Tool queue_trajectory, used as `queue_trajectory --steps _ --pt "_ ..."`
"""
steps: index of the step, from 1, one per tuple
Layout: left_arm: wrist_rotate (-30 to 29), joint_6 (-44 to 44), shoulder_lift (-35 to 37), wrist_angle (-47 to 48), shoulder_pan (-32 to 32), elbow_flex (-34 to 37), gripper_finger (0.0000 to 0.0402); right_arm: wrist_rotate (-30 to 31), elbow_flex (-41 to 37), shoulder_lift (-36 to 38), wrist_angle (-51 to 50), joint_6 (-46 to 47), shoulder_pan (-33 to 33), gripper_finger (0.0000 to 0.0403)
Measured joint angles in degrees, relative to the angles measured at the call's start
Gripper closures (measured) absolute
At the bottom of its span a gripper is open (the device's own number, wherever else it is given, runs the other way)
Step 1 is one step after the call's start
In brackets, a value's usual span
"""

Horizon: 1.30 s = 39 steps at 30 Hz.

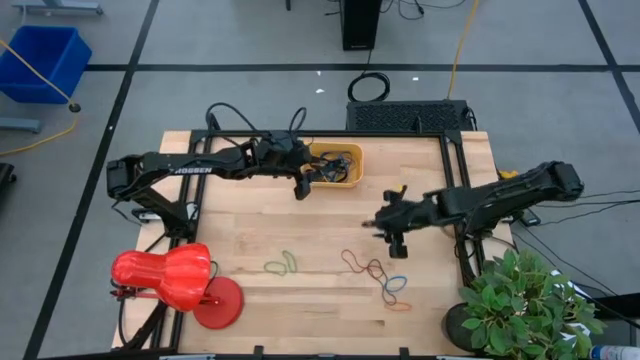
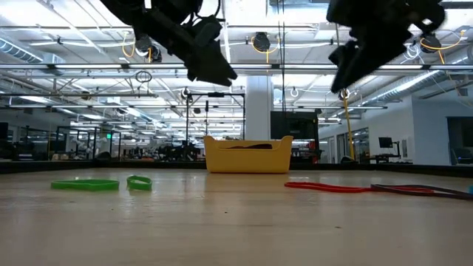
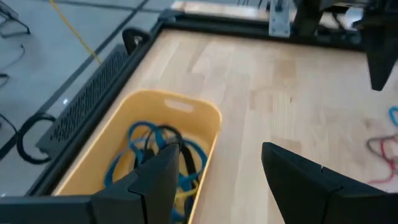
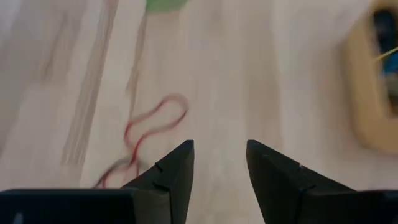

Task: Pick and place rubber bands into bin
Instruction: Put the purple rubber band into the yellow bin

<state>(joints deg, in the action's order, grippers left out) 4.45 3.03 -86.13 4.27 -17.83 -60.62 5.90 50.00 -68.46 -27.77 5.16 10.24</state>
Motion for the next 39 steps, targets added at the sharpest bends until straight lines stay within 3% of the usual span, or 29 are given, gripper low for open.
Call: queue_trajectory --steps 10,27,32,39 --pt "0.0 1.8 0.0 1.6 0.8 0.0 0.0165 -4.6 0.0 -13.2 -1.6 2.8 6.8 0.0262" --pt "0.0 3.2 0.0 1.6 1.1 0.0 0.0165 -4.4 0.2 -26.7 4.0 3.7 7.5 0.0263" --pt "0.0 3.2 0.0 1.7 1.1 0.0 0.0165 -4.5 0.2 -27.7 3.8 3.2 7.5 0.0286" --pt "0.0 3.2 0.0 1.6 1.1 0.0 0.0165 -4.7 0.1 -27.6 3.8 1.2 7.5 0.035"
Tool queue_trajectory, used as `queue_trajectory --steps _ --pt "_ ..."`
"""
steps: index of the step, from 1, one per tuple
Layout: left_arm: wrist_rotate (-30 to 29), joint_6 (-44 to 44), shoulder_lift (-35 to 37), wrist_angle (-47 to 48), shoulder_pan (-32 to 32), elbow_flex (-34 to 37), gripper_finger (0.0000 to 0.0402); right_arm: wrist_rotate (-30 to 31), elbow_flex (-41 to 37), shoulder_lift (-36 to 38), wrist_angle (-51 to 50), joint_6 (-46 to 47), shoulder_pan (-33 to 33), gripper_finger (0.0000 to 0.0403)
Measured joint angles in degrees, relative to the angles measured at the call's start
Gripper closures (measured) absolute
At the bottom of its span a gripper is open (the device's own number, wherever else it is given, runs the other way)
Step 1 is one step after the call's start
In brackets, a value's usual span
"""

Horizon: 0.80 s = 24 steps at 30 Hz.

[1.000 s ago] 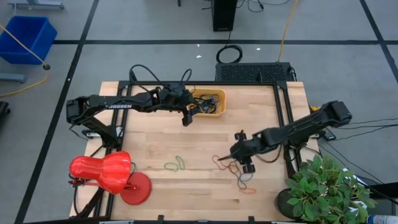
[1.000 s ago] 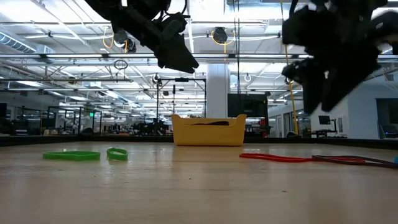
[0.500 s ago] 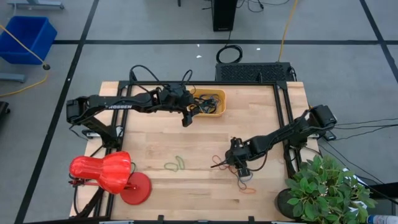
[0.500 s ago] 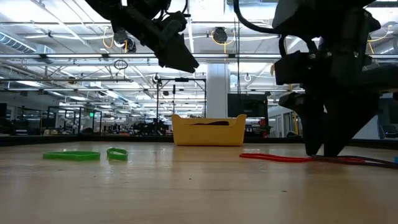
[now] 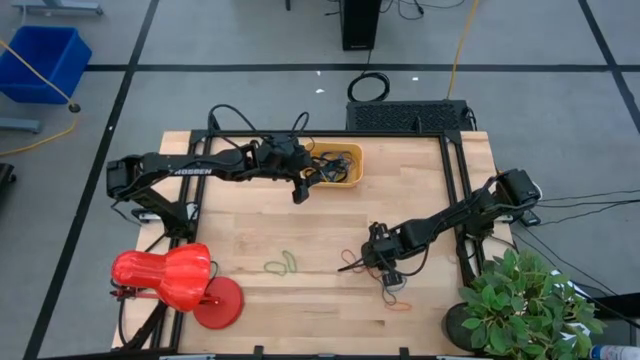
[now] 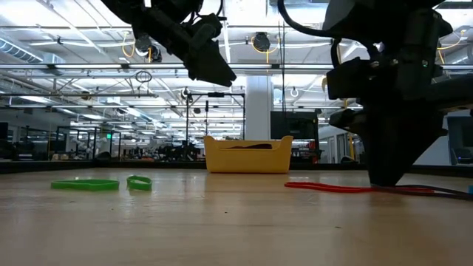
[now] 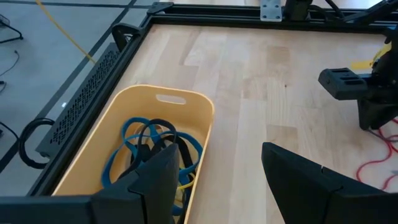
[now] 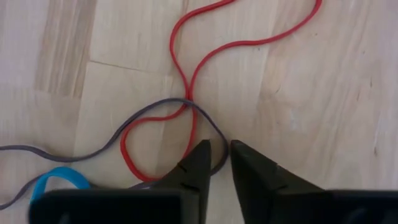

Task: Pick and place rubber bands into bin
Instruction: Put the purple rubber band into the yellow bin

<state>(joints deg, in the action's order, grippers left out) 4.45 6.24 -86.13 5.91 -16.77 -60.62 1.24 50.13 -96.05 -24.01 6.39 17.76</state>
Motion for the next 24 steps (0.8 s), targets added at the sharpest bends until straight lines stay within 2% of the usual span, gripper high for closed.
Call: queue_trajectory --steps 5,13,18,24 --pt "0.0 -0.1 0.0 0.0 0.0 0.0 0.0165 0.1 0.0 0.0 0.0 0.0 0.0 0.0396" --pt "0.0 -0.6 0.0 0.0 0.0 0.0 0.0165 0.7 -0.2 1.0 0.4 3.3 0.3 0.0401" --pt "0.0 -0.8 0.0 0.0 0.0 0.0 0.0165 2.9 -0.6 5.6 0.6 3.4 0.3 0.0402" --pt "0.0 -0.8 0.0 0.0 0.0 0.0 0.0165 8.7 -0.4 14.0 1.8 3.4 0.0 0.0402"
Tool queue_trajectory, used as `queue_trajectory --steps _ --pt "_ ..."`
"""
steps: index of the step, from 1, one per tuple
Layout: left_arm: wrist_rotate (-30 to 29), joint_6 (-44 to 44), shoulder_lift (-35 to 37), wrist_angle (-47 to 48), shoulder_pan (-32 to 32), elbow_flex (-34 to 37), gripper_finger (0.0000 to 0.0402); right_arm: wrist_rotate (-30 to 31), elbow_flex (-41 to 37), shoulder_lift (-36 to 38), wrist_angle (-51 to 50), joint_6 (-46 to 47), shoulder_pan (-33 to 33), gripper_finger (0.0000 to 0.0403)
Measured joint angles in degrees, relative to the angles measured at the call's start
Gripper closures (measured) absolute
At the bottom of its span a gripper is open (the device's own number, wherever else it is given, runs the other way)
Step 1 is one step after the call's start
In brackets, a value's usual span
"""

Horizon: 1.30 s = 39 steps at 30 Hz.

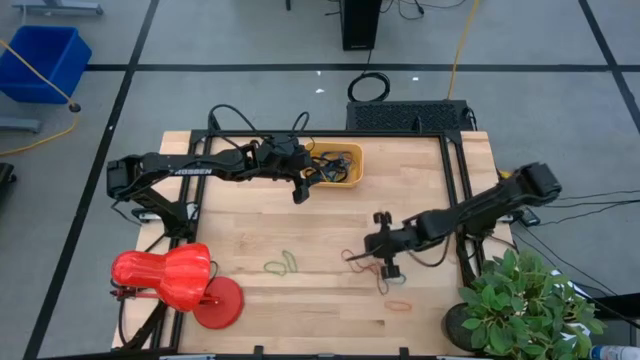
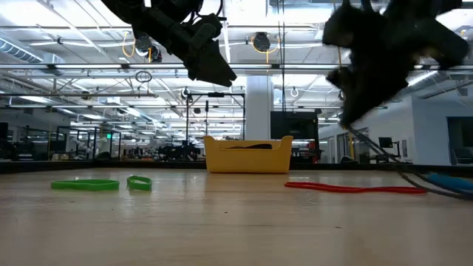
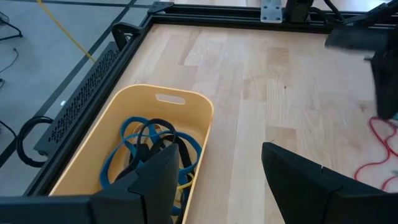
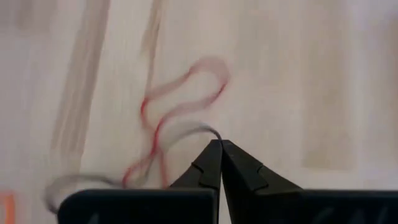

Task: Pick and place rubber bands into bin
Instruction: Put the purple rubber band into the yellow bin

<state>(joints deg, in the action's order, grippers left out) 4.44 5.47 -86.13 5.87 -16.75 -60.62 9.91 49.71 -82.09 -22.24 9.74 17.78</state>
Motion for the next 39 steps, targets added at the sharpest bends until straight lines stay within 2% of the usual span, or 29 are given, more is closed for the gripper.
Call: queue_trajectory --steps 4,10,16,25,33,39 --pt "0.0 -0.2 0.0 0.0 0.0 0.0 0.0165 6.6 0.0 6.3 2.3 -0.5 -0.5 0.0403" --pt "0.0 -1.5 0.0 -0.1 0.0 0.0 0.0165 14.2 0.2 14.0 8.9 -6.2 -2.8 0.0403" --pt "0.0 -4.2 1.1 0.0 0.0 0.0 0.0165 14.3 0.2 17.9 19.0 -15.0 -8.0 0.0403" --pt "0.1 -6.7 8.5 6.3 0.2 0.0 0.0165 13.9 0.2 16.7 30.3 -25.9 -19.0 0.0403" --pt "0.1 -7.1 12.1 9.9 2.6 0.0 0.0165 6.0 0.2 13.1 37.9 -25.5 -30.4 0.0403" --pt "0.2 -7.1 12.3 11.6 4.9 0.0 0.0165 -2.2 0.2 7.3 38.6 -25.0 -36.8 0.0403"
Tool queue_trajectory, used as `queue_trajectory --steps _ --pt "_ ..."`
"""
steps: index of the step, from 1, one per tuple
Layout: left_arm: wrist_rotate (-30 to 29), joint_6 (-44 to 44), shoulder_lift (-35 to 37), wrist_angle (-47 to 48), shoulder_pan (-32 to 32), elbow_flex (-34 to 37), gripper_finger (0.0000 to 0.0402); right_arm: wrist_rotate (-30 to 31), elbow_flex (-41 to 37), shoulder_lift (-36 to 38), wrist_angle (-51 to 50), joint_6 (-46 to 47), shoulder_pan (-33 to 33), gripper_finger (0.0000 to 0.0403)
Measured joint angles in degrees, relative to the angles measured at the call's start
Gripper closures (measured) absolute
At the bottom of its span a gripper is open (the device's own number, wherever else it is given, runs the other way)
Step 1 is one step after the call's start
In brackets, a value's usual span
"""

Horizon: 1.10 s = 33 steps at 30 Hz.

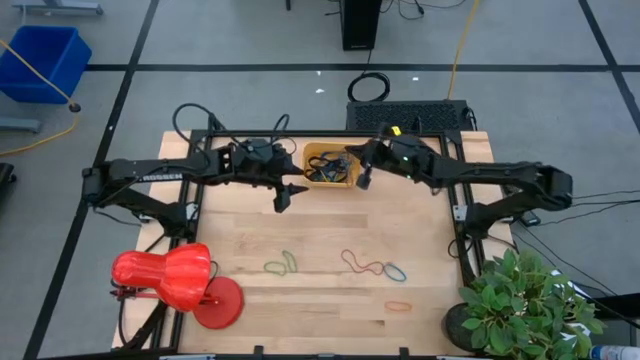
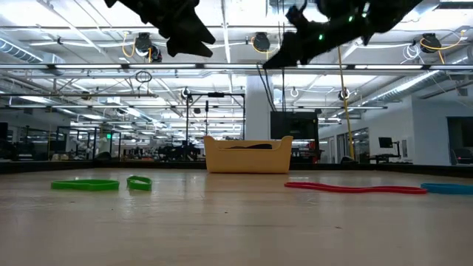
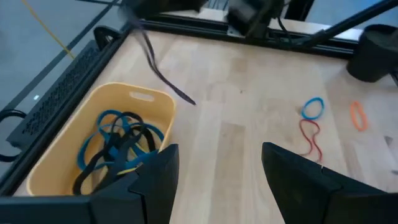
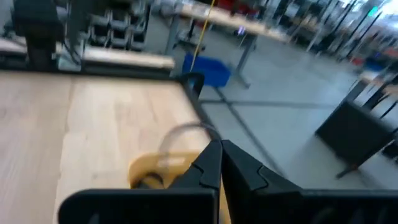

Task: Pick and place rubber bands into bin
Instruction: Put the purple rubber band into the yellow bin

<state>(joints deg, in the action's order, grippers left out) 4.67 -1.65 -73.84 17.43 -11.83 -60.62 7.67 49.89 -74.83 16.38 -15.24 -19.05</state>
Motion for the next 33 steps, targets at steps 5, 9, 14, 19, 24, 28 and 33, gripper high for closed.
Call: queue_trajectory --steps 5,9,14,19,24,28,33 --pt "-0.2 -0.6 0.0 1.3 1.7 0.0 0.0165 -2.0 0.0 -6.0 0.1 0.2 -3.1 0.0403" --pt "-0.2 -0.7 0.0 1.3 3.2 0.0 0.0165 -2.0 0.0 -10.1 1.3 -1.9 -4.7 0.0403" --pt "-0.2 -0.9 0.0 1.3 4.7 0.0 0.0165 -2.0 0.1 -13.7 2.5 -1.9 -6.0 0.0403" --pt "-0.2 -0.9 0.0 1.3 5.8 0.0 0.0165 -2.0 0.1 -16.1 1.3 -1.8 -6.4 0.0403" --pt "-0.2 -1.9 0.0 1.1 6.8 0.0 0.0165 -2.0 0.1 -18.3 0.8 0.7 -6.4 0.0403" --pt "-0.2 -1.9 0.0 1.1 7.5 0.0 0.0165 -1.9 0.1 -19.1 0.8 1.4 -6.4 0.04" --pt "-0.2 -1.9 0.0 1.1 8.2 0.0 0.0165 -1.9 0.1 -19.1 0.9 3.0 -6.4 0.0388"
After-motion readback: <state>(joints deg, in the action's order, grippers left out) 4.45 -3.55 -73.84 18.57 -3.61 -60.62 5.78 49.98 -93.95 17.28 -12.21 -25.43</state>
